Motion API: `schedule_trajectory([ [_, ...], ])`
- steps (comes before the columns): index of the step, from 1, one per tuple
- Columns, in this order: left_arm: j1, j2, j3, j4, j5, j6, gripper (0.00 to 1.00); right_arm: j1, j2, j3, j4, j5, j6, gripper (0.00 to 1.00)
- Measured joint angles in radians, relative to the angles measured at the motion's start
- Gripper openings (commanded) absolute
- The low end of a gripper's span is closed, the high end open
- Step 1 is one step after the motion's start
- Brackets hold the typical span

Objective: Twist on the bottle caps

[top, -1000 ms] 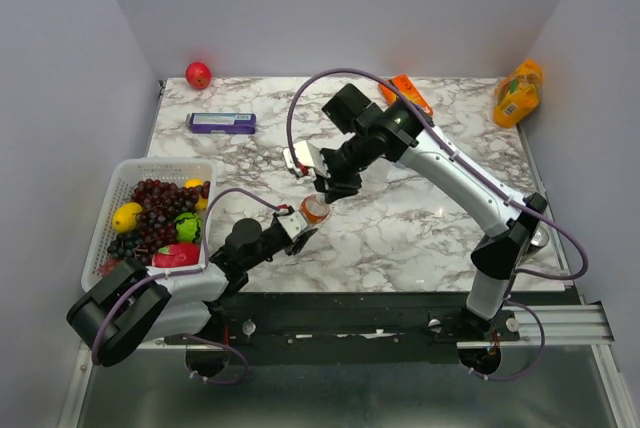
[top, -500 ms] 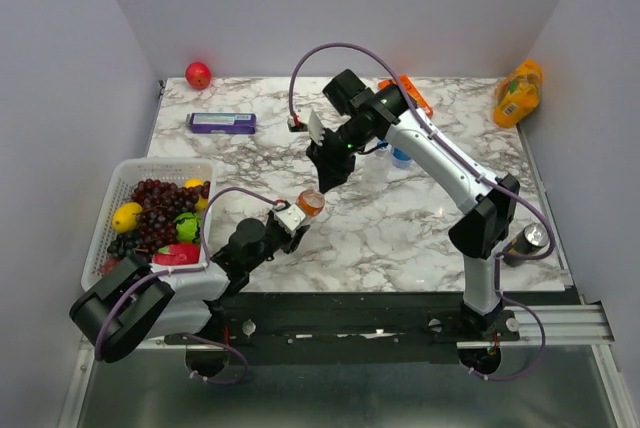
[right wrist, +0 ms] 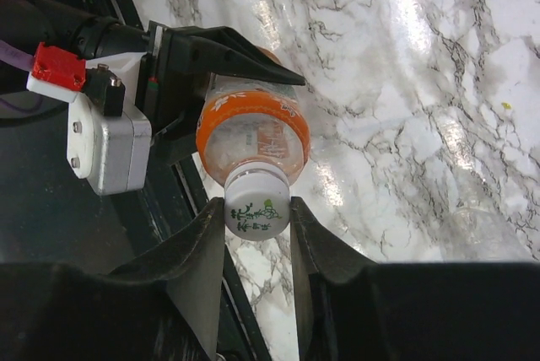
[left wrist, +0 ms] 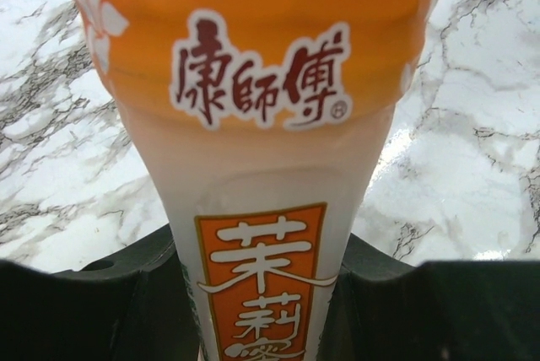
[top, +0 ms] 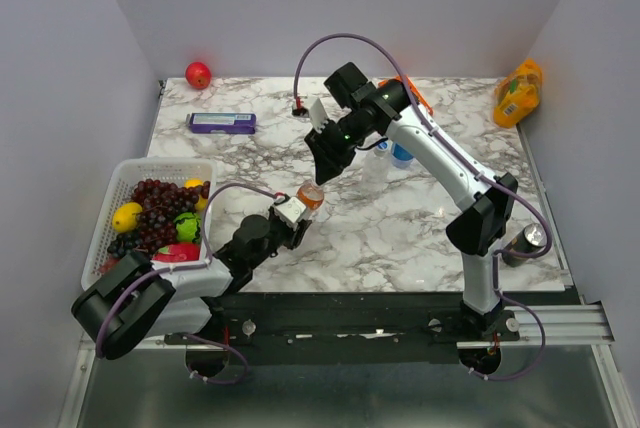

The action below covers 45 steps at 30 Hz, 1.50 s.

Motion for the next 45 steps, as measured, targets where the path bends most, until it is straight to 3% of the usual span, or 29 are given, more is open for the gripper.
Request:
schedule_trajectory([
  [3, -0.001, 0.010, 0.008, -0.004, 0.000, -0.020, 0.00, -0.002, 0.000, 0.001, 0.005, 0.009, 0.013, 0.31],
  [14, 0.000, 0.055, 0.108, -0.016, 0.000, -0.103, 0.00, 0.003, 0.008, 0.135, -0.019, 0.100, -0.023, 0.55],
  [20, 0.000, 0.063, 0.138, -0.050, 0.001, -0.139, 0.00, 0.021, 0.001, 0.142, -0.037, 0.148, -0.042, 0.74],
  [23, 0.000, 0.063, 0.140, -0.056, 0.002, -0.148, 0.00, 0.025, 0.000, 0.156, -0.057, 0.157, -0.051, 0.89],
  [25, 0.000, 0.063, 0.140, -0.058, 0.003, -0.147, 0.00, 0.025, -0.006, 0.167, -0.065, 0.158, -0.066, 0.92],
  [30, 0.000, 0.040, 0.116, -0.053, 0.043, -0.093, 0.00, 0.025, -0.094, 0.148, -0.071, 0.173, -0.137, 0.89],
  [34, 0.000, -0.017, 0.072, -0.053, 0.097, 0.020, 0.00, -0.002, -0.271, -0.024, -0.034, 0.134, -0.281, 0.87],
  [39, 0.007, -0.123, 0.054, -0.094, 0.220, 0.151, 0.00, -0.017, -0.443, -0.199, -0.013, 0.013, -0.620, 0.86],
  [45, 0.008, -0.164, 0.084, -0.199, 0.352, 0.232, 0.00, 0.011, -0.467, -0.244, -0.043, -0.077, -1.020, 0.82],
])
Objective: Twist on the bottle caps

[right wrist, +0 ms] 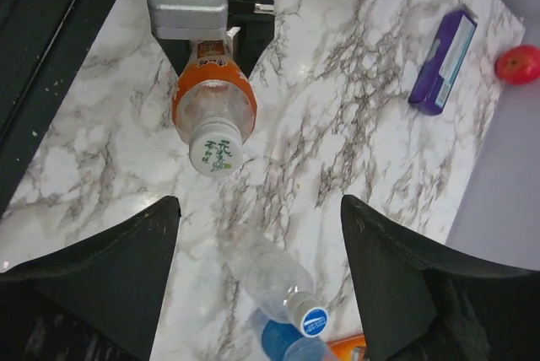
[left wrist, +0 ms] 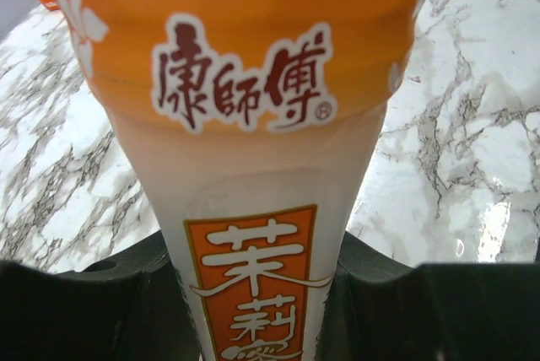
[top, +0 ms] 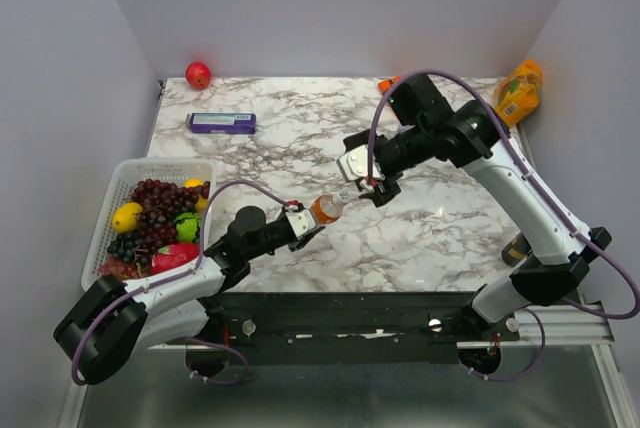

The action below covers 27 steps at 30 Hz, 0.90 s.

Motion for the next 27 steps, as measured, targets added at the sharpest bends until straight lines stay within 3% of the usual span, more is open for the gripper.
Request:
schedule_trajectory([
  [5, 0.000, 0.000, 0.028, -0.052, 0.032, 0.029, 0.00, 0.035, 0.000, -0.037, -0.022, -0.023, -0.257, 0.78],
  [12, 0.001, 0.003, 0.037, -0.083, 0.038, 0.036, 0.00, 0.057, -0.028, -0.133, -0.035, -0.033, -0.466, 0.70],
  [21, 0.007, 0.010, 0.038, -0.076, 0.038, 0.035, 0.00, 0.057, -0.027, -0.142, -0.035, -0.031, -0.510, 0.59],
  [27, 0.009, 0.015, 0.038, -0.055, 0.037, 0.031, 0.00, 0.057, -0.025, -0.152, -0.035, -0.023, -0.506, 0.59],
])
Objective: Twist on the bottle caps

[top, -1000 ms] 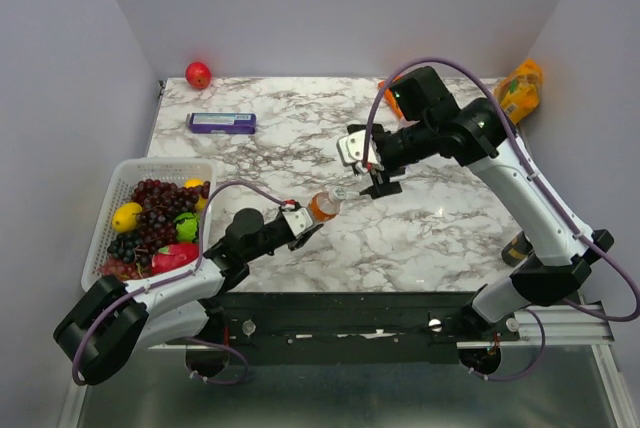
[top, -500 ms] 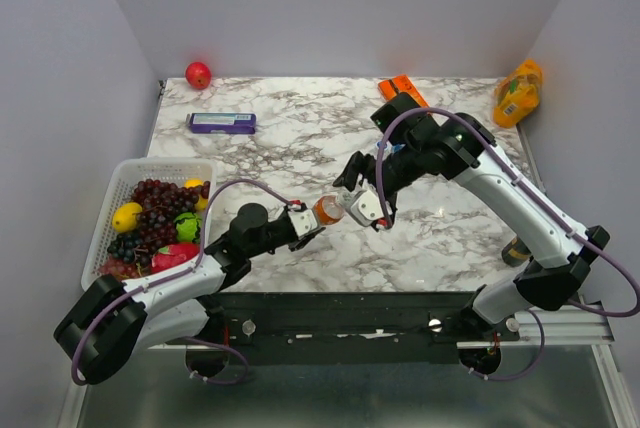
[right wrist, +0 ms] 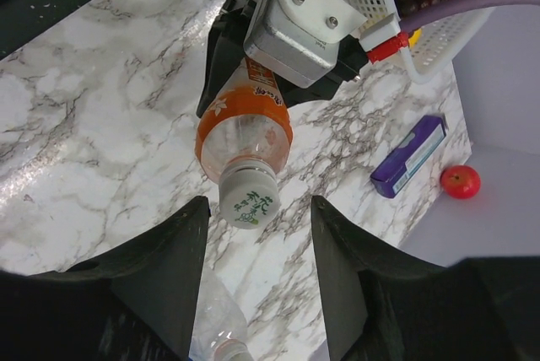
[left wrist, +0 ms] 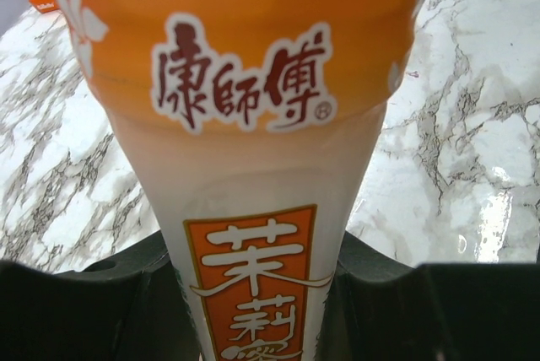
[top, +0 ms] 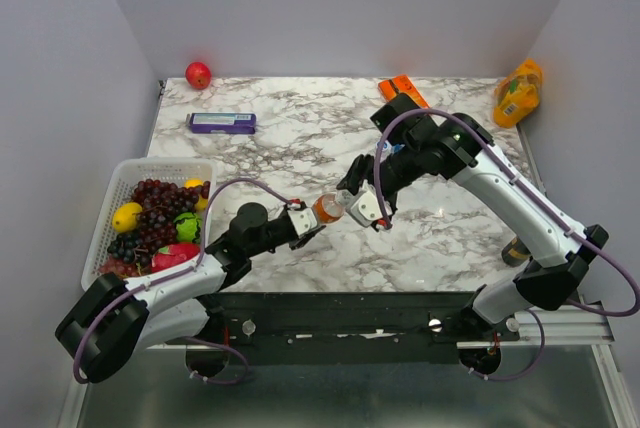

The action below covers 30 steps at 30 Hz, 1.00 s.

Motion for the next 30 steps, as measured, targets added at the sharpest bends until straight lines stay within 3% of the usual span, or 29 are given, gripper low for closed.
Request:
schedule_trajectory([
  [8, 0.003, 0.003, 0.001, 0.027, 0.000, -0.002, 0.00, 0.000, 0.015, -0.008, 0.000, 0.005, 0.001, 0.55],
  [21, 0.003, 0.005, 0.001, 0.032, -0.002, 0.002, 0.00, 0.000, 0.066, 0.018, 0.001, 0.016, 0.055, 0.28],
  [25, 0.003, 0.005, 0.001, 0.032, -0.050, 0.000, 0.00, 0.000, 0.105, 0.061, -0.001, 0.030, 0.150, 0.24],
  [30, 0.003, 0.014, 0.016, 0.011, -0.222, 0.009, 0.00, -0.029, 0.214, 0.166, 0.023, 0.050, 0.386, 0.24],
])
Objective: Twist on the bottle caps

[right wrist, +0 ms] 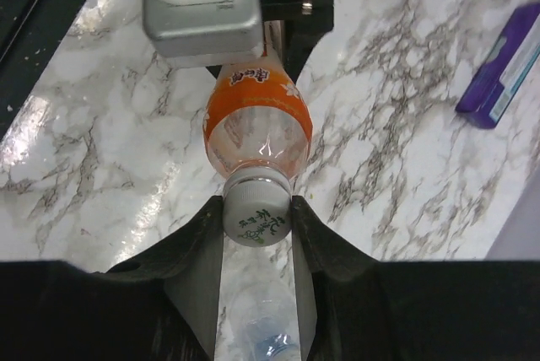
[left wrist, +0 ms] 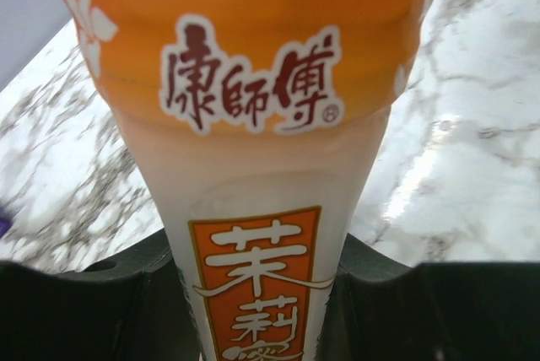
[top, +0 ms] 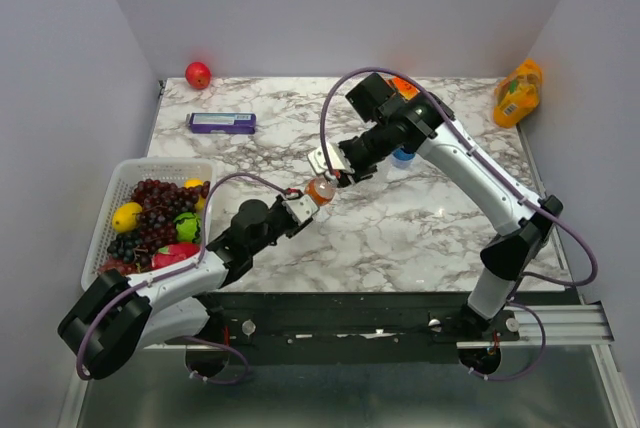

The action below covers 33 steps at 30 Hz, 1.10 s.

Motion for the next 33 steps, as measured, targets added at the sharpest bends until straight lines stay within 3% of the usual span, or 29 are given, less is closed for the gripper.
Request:
schedule_trajectory([
  [8, -0.001, 0.060, 0.067, -0.068, -0.293, 0.094, 0.00, -0.085, 0.169, 0.139, 0.053, -0.035, 0.393, 0.14],
  [13, 0.000, 0.085, 0.095, -0.064, -0.412, 0.158, 0.00, -0.192, 0.320, 0.283, 0.044, -0.266, 0.689, 0.01],
  [15, 0.002, 0.087, 0.095, -0.052, -0.443, 0.184, 0.00, -0.227, 0.371, 0.316, 0.039, -0.373, 0.808, 0.00],
  [18, 0.002, 0.087, 0.095, -0.050, -0.460, 0.208, 0.00, -0.262, 0.405, 0.298, 0.050, -0.497, 1.014, 0.00],
  [22, -0.001, 0.088, 0.095, -0.042, -0.465, 0.233, 0.00, -0.277, 0.390, 0.156, 0.064, -0.620, 1.241, 0.00],
  [27, 0.001, 0.089, 0.154, 0.040, -0.481, 0.230, 0.00, -0.217, 0.401, 0.156, 0.018, -0.594, 1.345, 0.00],
  [33, 0.002, 0.089, 0.182, 0.100, -0.483, 0.204, 0.00, -0.186, 0.394, 0.245, 0.008, -0.511, 1.345, 0.00],
])
